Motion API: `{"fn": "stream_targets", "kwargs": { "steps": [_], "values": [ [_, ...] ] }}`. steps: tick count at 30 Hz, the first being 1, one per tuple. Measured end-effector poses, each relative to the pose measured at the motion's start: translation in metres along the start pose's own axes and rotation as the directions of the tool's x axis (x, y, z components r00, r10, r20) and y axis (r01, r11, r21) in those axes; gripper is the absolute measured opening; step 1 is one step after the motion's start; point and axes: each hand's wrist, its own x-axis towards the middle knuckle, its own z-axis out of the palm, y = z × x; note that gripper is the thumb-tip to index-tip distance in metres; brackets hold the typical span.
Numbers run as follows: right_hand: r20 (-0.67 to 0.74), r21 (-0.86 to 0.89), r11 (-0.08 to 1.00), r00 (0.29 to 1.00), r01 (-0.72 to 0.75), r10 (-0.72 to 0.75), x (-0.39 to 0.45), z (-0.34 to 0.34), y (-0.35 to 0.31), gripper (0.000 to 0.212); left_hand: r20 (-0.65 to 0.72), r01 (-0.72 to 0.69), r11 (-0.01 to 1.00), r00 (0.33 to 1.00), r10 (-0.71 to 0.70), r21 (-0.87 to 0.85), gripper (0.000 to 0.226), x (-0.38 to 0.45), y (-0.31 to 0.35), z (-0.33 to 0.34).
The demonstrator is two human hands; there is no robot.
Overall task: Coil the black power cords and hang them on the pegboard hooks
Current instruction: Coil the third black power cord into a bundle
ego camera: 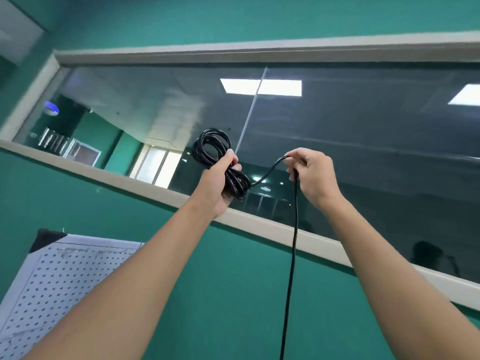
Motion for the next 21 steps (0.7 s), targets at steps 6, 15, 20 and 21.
{"fn": "stream_targets", "kwargs": {
  "steps": [6,15,20,21],
  "values": [
    [0.014,0.002,1.000,1.000,0.023,-0.023,0.005,-0.013,-0.013,0.020,0.092,-0.066,0.996,0.994,0.060,0.063,0.028,-0.010,0.028,0.010],
    [0.279,-0.109,0.985,0.947,-0.132,0.158,-0.083,0.027,0.038,0.013,-0.074,0.115,0.989,0.991,-0.108,0.096,0.025,-0.041,-0.042,-0.052],
    [0.501,-0.118,0.953,0.812,-0.280,0.301,-0.181,0.063,0.081,0.013,-0.186,0.299,0.953,0.940,-0.285,0.054,0.027,-0.080,-0.108,-0.110],
    [0.538,-0.105,0.946,0.783,-0.307,0.313,-0.203,0.070,0.087,0.014,-0.195,0.334,0.942,0.927,-0.322,0.032,0.027,-0.090,-0.121,-0.122]
  ]
}}
